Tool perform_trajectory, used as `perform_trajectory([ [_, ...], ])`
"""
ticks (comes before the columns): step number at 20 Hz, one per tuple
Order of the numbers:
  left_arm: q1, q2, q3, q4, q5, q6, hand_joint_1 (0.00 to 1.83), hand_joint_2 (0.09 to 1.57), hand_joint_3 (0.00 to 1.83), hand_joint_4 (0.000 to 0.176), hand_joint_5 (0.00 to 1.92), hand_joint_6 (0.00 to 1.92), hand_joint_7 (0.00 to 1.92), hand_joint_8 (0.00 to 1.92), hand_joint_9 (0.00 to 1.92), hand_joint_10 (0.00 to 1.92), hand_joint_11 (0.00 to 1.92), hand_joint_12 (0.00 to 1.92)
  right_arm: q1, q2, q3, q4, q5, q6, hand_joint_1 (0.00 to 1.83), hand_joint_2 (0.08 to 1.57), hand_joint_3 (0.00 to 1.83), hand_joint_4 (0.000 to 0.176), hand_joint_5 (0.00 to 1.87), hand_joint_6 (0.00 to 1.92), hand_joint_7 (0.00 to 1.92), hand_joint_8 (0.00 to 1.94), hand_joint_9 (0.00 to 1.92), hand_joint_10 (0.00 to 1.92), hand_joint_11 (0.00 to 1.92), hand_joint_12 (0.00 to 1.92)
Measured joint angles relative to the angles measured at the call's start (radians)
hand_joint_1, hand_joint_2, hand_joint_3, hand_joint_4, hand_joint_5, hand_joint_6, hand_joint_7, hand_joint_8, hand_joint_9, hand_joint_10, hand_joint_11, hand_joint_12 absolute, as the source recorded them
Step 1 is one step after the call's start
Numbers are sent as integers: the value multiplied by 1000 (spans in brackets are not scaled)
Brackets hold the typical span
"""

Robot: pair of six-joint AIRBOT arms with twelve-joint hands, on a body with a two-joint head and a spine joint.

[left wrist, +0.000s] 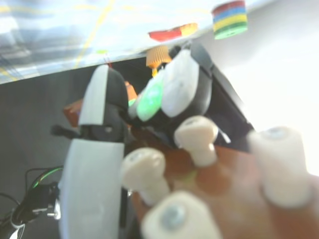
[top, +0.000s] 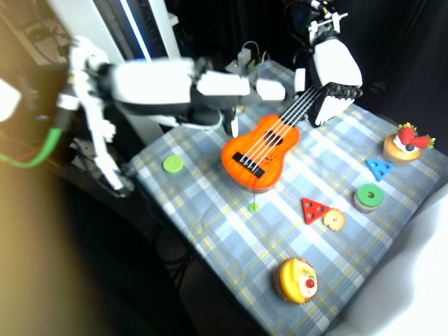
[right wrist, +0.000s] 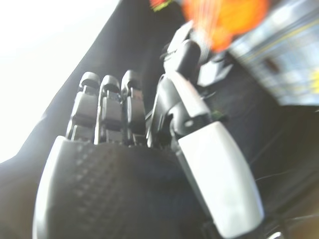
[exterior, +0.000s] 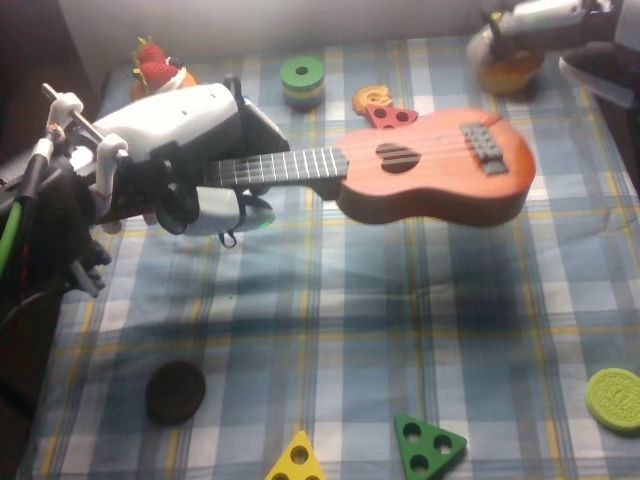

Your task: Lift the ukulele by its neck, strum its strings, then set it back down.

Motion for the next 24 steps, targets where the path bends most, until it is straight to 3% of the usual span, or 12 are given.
perform_trajectory([
  [5, -25, -66, 56, -5, 104, 48, 1257, 1229, 4, 22, 896, 1921, 1180, 1921, 1347, 1921, 1499, 1921, -57, 17, 0, 89, 34, -42, 932, 1371, 0, 0, 417, 8, 250, 3, 125, 7, 0, 602],
  [7, -25, -88, 79, -21, 123, 56, 1287, 1193, 0, 0, 793, 1921, 1087, 1921, 1361, 1921, 1521, 1921, -58, 20, 0, 99, 46, -43, 1132, 1377, 0, 0, 476, 15, 250, 1, 124, 4, 0, 566],
  [8, -26, -98, 87, -48, 133, 85, 1098, 1267, 34, 0, 672, 1640, 1040, 1921, 1307, 1921, 1453, 1921, -58, 20, 0, 99, 49, -43, 1109, 1372, 0, 0, 487, 15, 246, 0, 120, 2, 0, 556],
  [10, -27, -99, 86, -78, 140, 125, 1138, 1296, 9, 0, 550, 1463, 756, 1575, 694, 1707, 648, 1921, -66, 20, 0, 103, 61, -43, 1124, 1375, 0, 0, 487, 8, 268, 3, 147, 10, 0, 698],
  [11, -27, -98, 86, -80, 140, 127, 884, 1232, 0, 0, 325, 793, 453, 963, 378, 1380, 261, 1851, -70, 20, 0, 109, 65, -43, 1119, 1374, 0, 0, 568, 28, 321, 8, 191, 24, 0, 900],
  [13, -27, -89, 80, -88, 140, 127, 720, 1168, 0, 0, 297, 168, 367, 164, 232, 562, 9, 1443, -84, 26, -2, 123, 79, -48, 1091, 1381, 0, 0, 642, 44, 352, 9, 196, 22, 0, 937],
  [14, -27, -80, 72, -90, 129, 127, 591, 1164, 0, 27, 152, 54, 221, 40, 140, 429, 1, 1212, -89, 33, -4, 132, 82, -52, 1086, 1390, 0, 0, 615, 25, 326, 1, 193, 17, 0, 904],
  [16, -23, -53, 41, -92, 100, 127, 523, 1140, 0, 20, 30, 10, 78, 7, 82, 280, 0, 928, -101, 39, -6, 156, 92, -64, 1067, 1402, 0, 0, 530, 4, 276, 0, 186, 11, 0, 825],
  [17, -17, -26, 10, -81, 76, 115, 462, 1101, 0, 56, 0, 0, 2, 0, 11, 11, 0, 90, -111, 48, -12, 171, 108, -77, 1055, 1435, 0, 0, 411, 0, 195, 0, 166, 2, 0, 829],
  [21, 17, 87, -72, 67, -62, -142, 401, 1085, 0, 38, 0, 0, 0, 0, 0, 0, 0, 0, -165, 72, -40, 242, 158, -134, 807, 1424, 0, 0, 116, 3, 60, 0, 174, 13, 0, 1179],
  [23, 39, 139, -99, 118, -171, -263, 515, 1118, 9, 2, 0, 0, 0, 0, 0, 0, 0, 0, -192, 89, -54, 293, 191, -171, 775, 1406, 0, 0, 68, 1, 37, 0, 157, 5, 0, 1154],
  [24, 47, 152, -104, 136, -206, -309, 528, 1120, 8, 8, 0, 0, 0, 0, 0, 0, 0, 0, -202, 93, -54, 303, 202, -175, 745, 1400, 0, 0, 37, 0, 20, 0, 129, 1, 0, 1126],
])
